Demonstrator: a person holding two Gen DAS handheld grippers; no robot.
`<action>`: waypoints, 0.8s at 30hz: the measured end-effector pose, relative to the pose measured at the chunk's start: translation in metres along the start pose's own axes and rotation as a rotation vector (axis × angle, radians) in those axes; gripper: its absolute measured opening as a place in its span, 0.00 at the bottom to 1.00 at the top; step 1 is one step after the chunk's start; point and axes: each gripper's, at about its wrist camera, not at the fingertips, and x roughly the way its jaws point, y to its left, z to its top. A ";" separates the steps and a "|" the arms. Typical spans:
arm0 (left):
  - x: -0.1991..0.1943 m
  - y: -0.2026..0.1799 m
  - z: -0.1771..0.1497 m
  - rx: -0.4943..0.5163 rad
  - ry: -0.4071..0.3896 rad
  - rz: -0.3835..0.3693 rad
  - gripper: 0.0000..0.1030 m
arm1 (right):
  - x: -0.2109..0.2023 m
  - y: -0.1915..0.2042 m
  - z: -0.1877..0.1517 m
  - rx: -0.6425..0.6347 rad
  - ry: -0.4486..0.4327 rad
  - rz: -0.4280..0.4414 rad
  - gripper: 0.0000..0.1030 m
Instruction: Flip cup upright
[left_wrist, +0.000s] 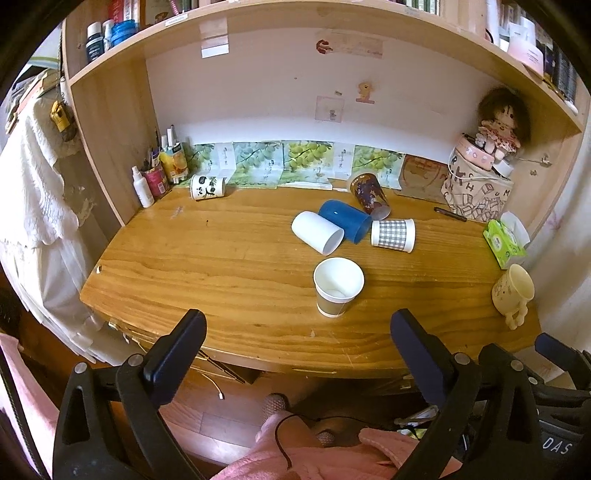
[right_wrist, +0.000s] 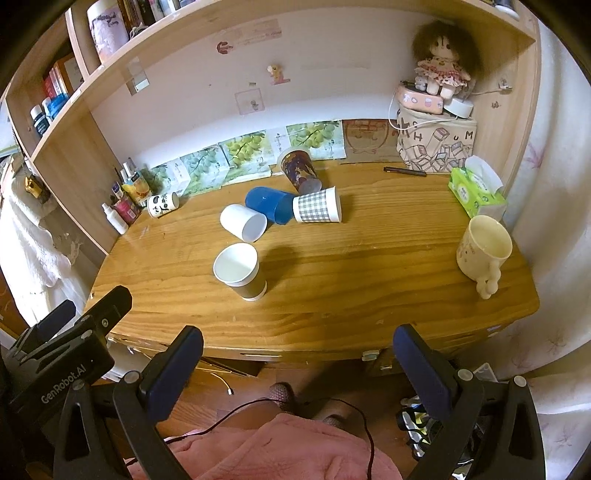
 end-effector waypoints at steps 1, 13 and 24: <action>0.000 -0.001 0.000 0.005 0.000 0.000 0.97 | 0.000 0.000 0.000 -0.001 -0.001 -0.002 1.00; 0.000 -0.001 -0.001 0.029 -0.001 -0.005 0.97 | -0.001 0.000 -0.003 0.027 0.000 -0.005 1.00; -0.003 -0.003 -0.005 0.034 0.004 -0.021 0.97 | -0.004 -0.002 -0.008 0.034 0.001 -0.013 1.00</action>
